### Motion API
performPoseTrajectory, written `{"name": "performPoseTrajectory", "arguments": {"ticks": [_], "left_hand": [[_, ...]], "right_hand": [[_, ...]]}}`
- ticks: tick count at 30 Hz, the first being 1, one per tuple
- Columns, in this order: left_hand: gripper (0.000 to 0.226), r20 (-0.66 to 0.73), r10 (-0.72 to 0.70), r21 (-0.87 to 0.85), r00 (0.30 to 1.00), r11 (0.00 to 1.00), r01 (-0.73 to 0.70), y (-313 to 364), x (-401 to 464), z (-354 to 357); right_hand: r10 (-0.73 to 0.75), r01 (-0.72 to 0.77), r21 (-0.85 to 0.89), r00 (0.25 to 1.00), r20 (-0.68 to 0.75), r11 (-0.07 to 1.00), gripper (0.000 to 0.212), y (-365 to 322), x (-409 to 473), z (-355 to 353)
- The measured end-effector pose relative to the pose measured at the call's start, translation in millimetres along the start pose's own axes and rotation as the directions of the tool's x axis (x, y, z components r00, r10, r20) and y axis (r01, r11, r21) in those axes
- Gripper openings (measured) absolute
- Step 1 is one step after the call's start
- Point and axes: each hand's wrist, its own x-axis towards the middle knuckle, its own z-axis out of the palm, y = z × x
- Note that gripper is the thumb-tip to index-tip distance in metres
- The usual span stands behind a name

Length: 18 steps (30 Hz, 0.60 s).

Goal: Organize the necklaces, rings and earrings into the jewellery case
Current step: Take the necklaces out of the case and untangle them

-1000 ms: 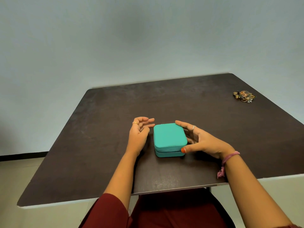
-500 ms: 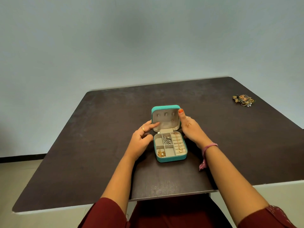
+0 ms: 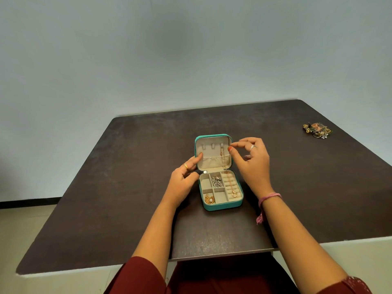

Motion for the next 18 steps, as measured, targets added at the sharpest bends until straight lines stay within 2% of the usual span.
{"name": "performPoseTrajectory", "arguments": {"ticks": [5,18], "left_hand": [[0.057,0.004,-0.016,-0.063,1.000,0.998,0.017,1.5,-0.9,0.4],[0.052,-0.045,-0.049,-0.113,0.998,0.993,0.044,4.1,-1.0,-0.6]], "right_hand": [[-0.050,0.066,-0.252,0.996,0.068,0.966,0.018,-4.5,5.2,5.3],[-0.207,0.229,-0.403,0.973,0.098,0.886,0.008,-10.7,13.0,11.6]]}}
